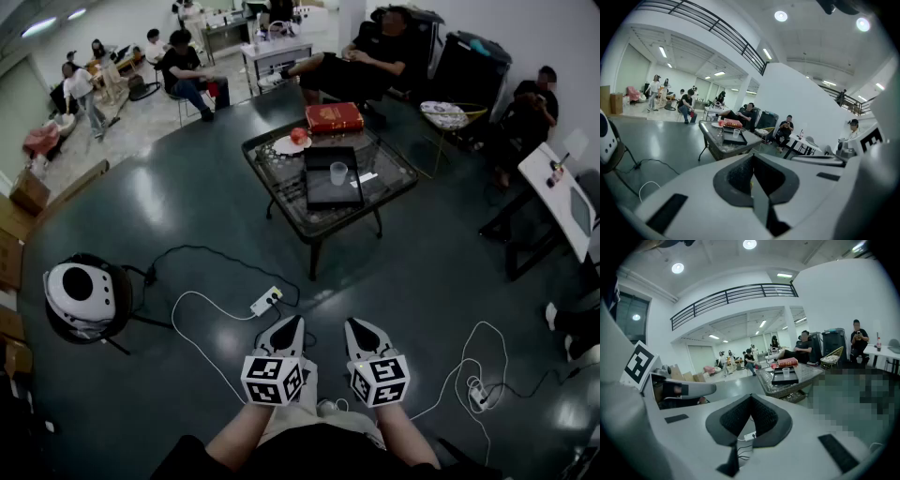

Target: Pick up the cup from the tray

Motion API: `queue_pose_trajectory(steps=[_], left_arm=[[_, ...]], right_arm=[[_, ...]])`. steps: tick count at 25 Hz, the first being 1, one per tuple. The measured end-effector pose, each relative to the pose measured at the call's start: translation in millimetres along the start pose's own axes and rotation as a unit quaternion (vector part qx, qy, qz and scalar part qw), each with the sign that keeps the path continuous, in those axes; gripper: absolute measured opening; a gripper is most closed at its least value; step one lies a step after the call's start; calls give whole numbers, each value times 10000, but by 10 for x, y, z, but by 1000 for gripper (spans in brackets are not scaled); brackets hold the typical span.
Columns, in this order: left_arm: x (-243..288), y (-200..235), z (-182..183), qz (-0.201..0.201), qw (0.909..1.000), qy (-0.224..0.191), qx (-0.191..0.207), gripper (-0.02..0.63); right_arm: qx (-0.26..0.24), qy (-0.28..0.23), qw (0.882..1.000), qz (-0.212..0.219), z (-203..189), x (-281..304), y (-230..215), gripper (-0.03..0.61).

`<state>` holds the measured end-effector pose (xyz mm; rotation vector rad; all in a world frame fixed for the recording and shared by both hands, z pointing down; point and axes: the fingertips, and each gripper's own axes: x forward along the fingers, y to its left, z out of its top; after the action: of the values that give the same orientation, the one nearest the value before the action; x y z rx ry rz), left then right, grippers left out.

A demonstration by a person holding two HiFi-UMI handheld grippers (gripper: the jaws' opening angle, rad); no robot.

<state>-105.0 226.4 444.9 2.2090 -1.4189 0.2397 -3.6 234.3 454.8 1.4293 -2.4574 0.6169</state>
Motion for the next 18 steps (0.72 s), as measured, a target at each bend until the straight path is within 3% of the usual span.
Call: queue_pose_trajectory(steps=[8, 18], left_arm=[[-771, -745, -695, -236, 9994, 180, 164, 9], [-1087, -802, -684, -108, 9997, -31, 212, 9]], right_arm=[[-80, 35, 10000, 41, -611, -1059, 492, 9], [-167, -90, 9993, 333, -702, -1370, 757, 11]])
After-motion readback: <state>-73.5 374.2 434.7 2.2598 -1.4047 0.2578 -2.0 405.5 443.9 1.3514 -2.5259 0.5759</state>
